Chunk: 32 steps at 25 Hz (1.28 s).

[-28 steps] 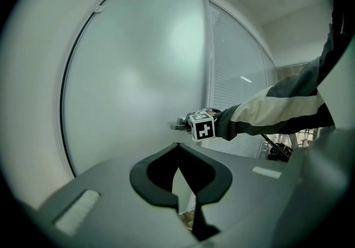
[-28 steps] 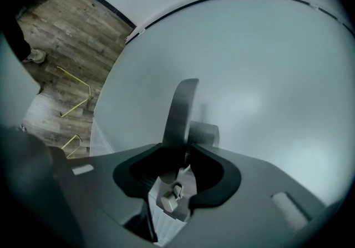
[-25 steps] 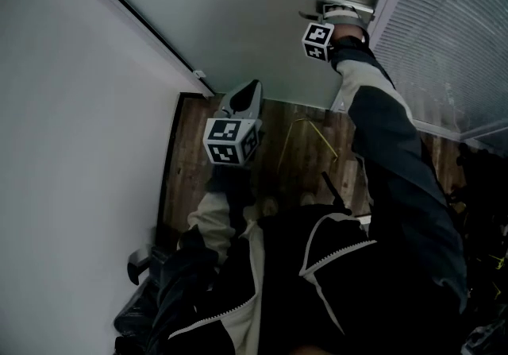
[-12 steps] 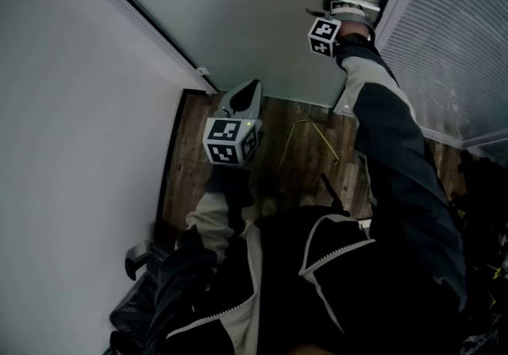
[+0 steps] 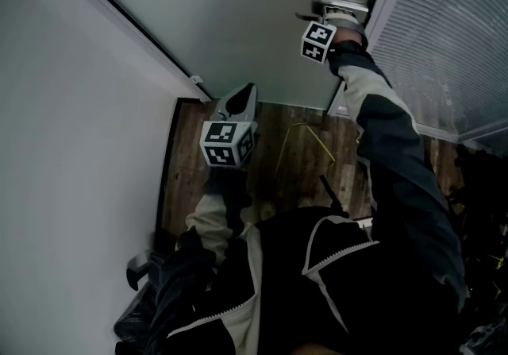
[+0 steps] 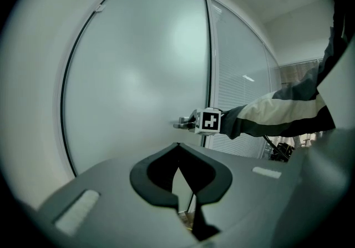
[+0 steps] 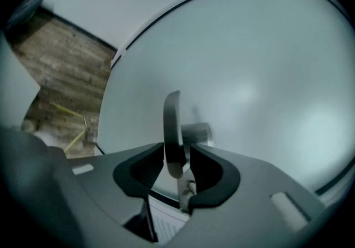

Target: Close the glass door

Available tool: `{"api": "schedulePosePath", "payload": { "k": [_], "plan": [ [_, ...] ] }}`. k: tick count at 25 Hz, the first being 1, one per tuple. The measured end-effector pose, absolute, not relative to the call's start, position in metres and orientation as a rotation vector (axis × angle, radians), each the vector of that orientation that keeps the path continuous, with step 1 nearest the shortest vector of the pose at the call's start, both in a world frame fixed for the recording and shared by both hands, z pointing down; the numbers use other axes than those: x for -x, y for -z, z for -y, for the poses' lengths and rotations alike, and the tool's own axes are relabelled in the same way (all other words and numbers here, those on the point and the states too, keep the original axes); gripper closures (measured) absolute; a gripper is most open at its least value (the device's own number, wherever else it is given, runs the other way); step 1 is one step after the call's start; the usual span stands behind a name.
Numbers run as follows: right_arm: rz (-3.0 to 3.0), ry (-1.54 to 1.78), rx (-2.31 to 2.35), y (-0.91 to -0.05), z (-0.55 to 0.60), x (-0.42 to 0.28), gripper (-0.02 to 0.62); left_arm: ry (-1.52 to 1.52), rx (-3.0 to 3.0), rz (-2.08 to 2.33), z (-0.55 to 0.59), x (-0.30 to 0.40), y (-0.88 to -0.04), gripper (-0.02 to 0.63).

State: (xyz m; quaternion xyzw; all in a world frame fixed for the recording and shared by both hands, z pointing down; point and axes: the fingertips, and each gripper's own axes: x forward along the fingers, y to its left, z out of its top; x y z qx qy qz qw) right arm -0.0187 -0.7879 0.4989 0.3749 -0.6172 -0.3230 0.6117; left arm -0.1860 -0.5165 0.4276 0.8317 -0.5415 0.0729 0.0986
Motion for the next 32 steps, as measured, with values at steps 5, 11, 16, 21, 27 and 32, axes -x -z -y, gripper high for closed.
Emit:
{"api": "schedulePosePath", "payload": {
  "k": [5,11,16,21,27,32],
  "plan": [
    [1.817,0.577,-1.085,-0.472,0.7,0.048,0.591,-0.22,-2.513,1.612,0.521,0.193,-0.431,0.606],
    [2.209,0.256,-1.473,-0.435,0.593,0.016,0.592,-0.189,-2.627,1.542,0.539,0.168,-0.424,0.606],
    [2.392,-0.032,-1.587,-0.425,0.554,0.0,0.594,-0.121,-2.654,1.477,0.544,0.148,-0.421,0.606],
    [2.378,-0.065,-1.633,-0.421,0.541,-0.012,0.594,-0.097,-2.658,1.412,0.542,0.13,-0.423,0.606],
    [2.357,-0.105,-1.656,-0.423,0.529,-0.018,0.594,-0.105,-2.679,1.384,0.539,0.12,-0.418,0.606],
    [2.375,-0.111,-1.664,-0.419,0.521,-0.015,0.594,-0.13,-2.662,1.4,0.535,0.121,-0.421,0.606]
  ]
}}
